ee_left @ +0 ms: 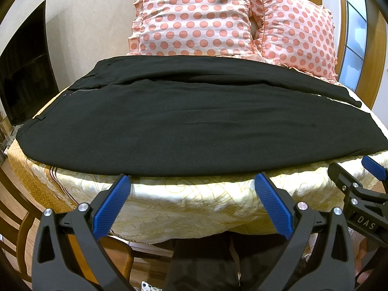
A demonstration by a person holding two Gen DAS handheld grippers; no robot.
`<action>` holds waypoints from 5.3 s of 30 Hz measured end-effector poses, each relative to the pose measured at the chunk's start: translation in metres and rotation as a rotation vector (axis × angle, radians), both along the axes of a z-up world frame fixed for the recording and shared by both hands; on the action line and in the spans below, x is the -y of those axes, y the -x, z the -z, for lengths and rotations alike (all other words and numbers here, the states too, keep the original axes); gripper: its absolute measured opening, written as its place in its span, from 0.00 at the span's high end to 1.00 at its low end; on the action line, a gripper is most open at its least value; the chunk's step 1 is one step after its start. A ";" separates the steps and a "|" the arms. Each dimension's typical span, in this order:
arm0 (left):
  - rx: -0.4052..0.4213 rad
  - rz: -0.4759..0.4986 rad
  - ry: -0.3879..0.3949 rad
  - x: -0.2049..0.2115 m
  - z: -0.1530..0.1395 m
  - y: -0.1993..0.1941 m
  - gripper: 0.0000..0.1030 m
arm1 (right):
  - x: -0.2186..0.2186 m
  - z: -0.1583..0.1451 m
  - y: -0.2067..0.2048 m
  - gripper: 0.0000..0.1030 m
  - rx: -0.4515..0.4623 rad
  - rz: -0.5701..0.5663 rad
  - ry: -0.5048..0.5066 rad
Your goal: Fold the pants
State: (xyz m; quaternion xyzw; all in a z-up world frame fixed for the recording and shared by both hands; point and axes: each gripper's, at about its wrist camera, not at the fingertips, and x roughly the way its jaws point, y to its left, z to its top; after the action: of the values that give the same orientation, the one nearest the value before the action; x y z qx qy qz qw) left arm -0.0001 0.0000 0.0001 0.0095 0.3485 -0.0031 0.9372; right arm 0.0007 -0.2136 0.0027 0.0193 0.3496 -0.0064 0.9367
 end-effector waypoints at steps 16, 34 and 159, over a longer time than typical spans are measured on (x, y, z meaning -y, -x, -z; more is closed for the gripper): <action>0.001 0.000 0.000 0.000 0.000 0.000 0.02 | 0.000 0.000 0.001 0.01 0.001 0.000 0.000; 0.002 0.000 0.000 0.000 0.000 0.000 0.02 | 0.000 -0.001 0.001 0.01 0.002 0.000 0.000; 0.104 -0.131 0.071 -0.047 -0.087 -0.138 0.02 | 0.316 0.022 -0.084 0.86 0.012 0.588 -0.823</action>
State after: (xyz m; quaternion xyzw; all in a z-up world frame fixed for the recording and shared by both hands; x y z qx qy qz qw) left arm 0.1375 0.0474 0.0871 -0.0463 0.2991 0.0464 0.9520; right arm 0.0851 -0.5293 -0.0190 0.4845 0.2976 -0.1313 0.8120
